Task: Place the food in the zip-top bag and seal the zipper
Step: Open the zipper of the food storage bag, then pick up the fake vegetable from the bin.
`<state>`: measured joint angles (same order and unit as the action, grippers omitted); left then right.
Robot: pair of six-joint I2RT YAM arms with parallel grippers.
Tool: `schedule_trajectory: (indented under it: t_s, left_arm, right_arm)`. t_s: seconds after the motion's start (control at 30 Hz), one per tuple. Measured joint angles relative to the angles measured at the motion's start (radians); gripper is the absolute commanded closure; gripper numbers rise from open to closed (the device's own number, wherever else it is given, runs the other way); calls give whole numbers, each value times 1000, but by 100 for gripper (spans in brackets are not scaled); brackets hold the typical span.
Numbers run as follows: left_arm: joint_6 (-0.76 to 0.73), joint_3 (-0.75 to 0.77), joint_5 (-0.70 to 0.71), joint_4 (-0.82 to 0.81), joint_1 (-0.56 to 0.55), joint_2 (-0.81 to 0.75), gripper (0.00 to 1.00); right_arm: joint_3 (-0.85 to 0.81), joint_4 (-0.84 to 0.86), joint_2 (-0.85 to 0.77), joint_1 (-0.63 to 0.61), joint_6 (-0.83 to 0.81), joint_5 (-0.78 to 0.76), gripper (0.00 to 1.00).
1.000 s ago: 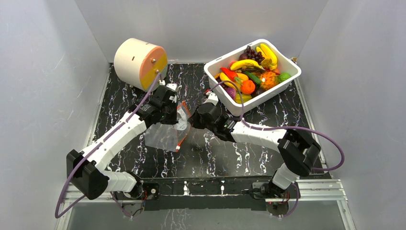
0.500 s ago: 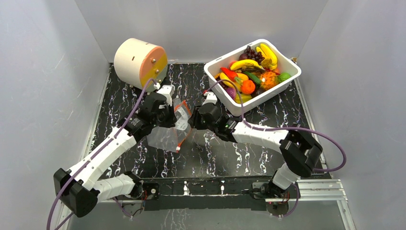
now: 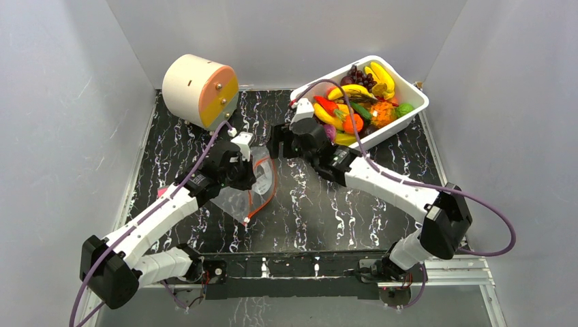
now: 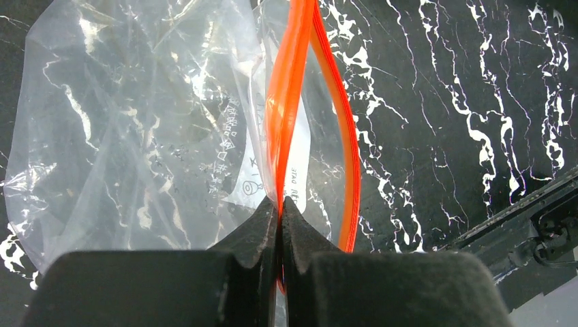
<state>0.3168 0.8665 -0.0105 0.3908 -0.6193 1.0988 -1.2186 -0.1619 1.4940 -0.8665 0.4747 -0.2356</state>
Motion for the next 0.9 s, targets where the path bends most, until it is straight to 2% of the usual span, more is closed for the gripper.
schedule_trajectory:
  t_s: [0.13, 0.2, 0.3, 0.4, 0.5, 0.7, 0.9]
  left_arm:
    - [-13, 0, -5, -3, 0, -2, 100]
    - [-19, 0, -6, -2, 0, -3, 100]
    - [-26, 0, -9, -1, 0, -13, 100]
    - [-31, 0, -8, 2, 0, -34, 100]
    - [-35, -3, -8, 3, 0, -54, 100]
    - [-38, -27, -7, 0, 0, -72, 100]
    - [-45, -29, -10, -1, 0, -72, 100]
  right_arm:
    - [-67, -81, 0, 68, -93, -43, 14]
    - [-95, -113, 5, 108, -130, -67, 14]
    - [-139, -150, 26, 175, -191, -116, 20]
    - [-165, -169, 59, 235, -254, -171, 34]
    - [-182, -187, 98, 292, -312, -211, 42]
    - [-193, -204, 166, 375, -404, -256, 42]
    - [-229, -193, 237, 400, -515, -256, 41]
